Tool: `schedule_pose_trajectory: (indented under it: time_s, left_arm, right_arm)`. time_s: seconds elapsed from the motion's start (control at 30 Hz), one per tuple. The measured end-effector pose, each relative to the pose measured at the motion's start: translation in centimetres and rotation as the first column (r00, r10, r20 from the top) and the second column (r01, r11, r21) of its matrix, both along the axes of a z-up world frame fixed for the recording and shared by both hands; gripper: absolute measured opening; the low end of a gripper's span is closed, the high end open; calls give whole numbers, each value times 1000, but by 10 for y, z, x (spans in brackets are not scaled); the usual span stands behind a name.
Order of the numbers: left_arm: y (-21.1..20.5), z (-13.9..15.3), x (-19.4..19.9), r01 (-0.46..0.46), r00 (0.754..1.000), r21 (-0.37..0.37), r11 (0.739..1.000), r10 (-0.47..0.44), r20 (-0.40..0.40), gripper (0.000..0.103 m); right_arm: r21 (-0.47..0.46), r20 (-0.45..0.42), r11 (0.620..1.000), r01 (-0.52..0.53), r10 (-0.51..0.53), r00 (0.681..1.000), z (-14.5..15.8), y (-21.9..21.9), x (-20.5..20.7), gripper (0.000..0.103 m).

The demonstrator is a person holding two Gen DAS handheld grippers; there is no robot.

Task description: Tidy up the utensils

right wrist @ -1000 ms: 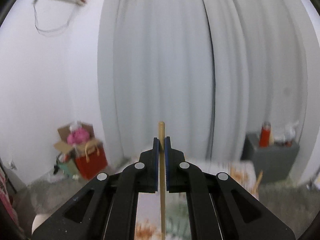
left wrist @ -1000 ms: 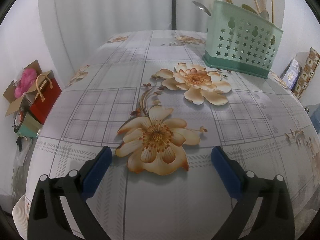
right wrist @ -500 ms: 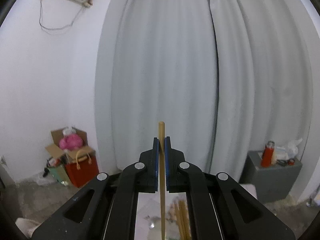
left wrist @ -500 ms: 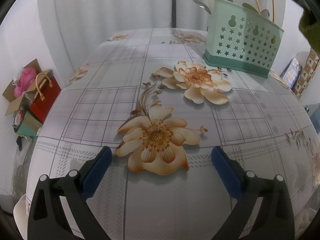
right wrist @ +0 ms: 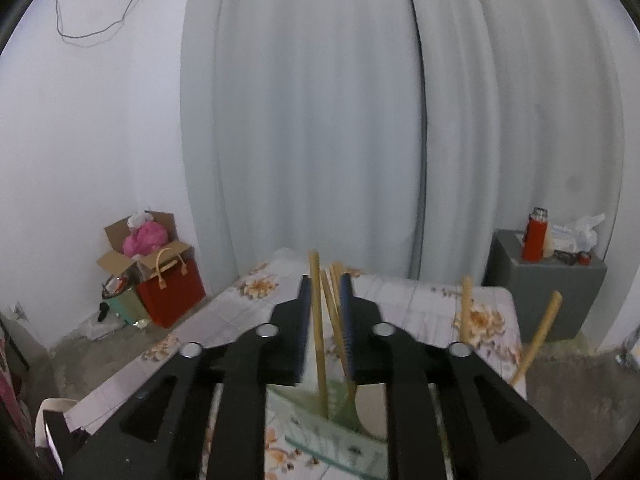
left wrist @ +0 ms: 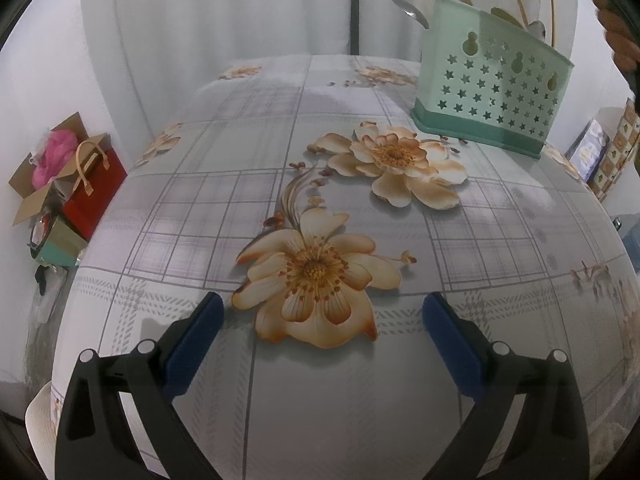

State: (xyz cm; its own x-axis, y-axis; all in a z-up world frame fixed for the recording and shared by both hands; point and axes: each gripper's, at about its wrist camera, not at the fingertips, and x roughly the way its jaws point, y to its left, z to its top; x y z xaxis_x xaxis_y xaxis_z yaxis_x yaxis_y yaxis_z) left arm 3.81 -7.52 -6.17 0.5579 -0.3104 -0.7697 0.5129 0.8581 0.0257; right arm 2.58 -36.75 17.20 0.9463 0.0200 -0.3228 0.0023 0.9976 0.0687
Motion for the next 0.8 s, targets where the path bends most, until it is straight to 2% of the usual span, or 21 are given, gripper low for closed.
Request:
schedule_pose_trajectory:
  time_s: [0.23,0.3,0.37,0.43,0.57,0.63,0.8]
  left_arm:
    - [3,3,0,30,1000,1,1000,-30,-10,97]
    - [6,10,1,46,999,-41,998,-46,-2,97]
    - [9,29,3,71,997,-144,987,-65,46,97]
    - [6,42,8,103,993,-206,973,-89,77,97]
    - [-19,70,32,219,972,-317,923,-178,153,97]
    - [-33,75,45,268,961,-359,894,-220,168,97]
    - [-78,74,88,356,929,-474,805,-361,85,97]
  right_arm:
    - [125,66,992,23,-32,997,-5,-28,-52,46]
    - [154,61,987,48,-58,996,-14,-41,-65,53]
    - [190,37,979,81,-89,995,-22,-59,-77,64]
    - [227,-15,969,101,-100,995,-36,-78,-84,65]
    - [306,-161,949,73,-24,987,-71,-100,-69,69]
    - [308,-213,950,50,18,977,-84,-100,-56,69]
    - [328,-259,945,-17,107,960,-108,-103,-30,70]
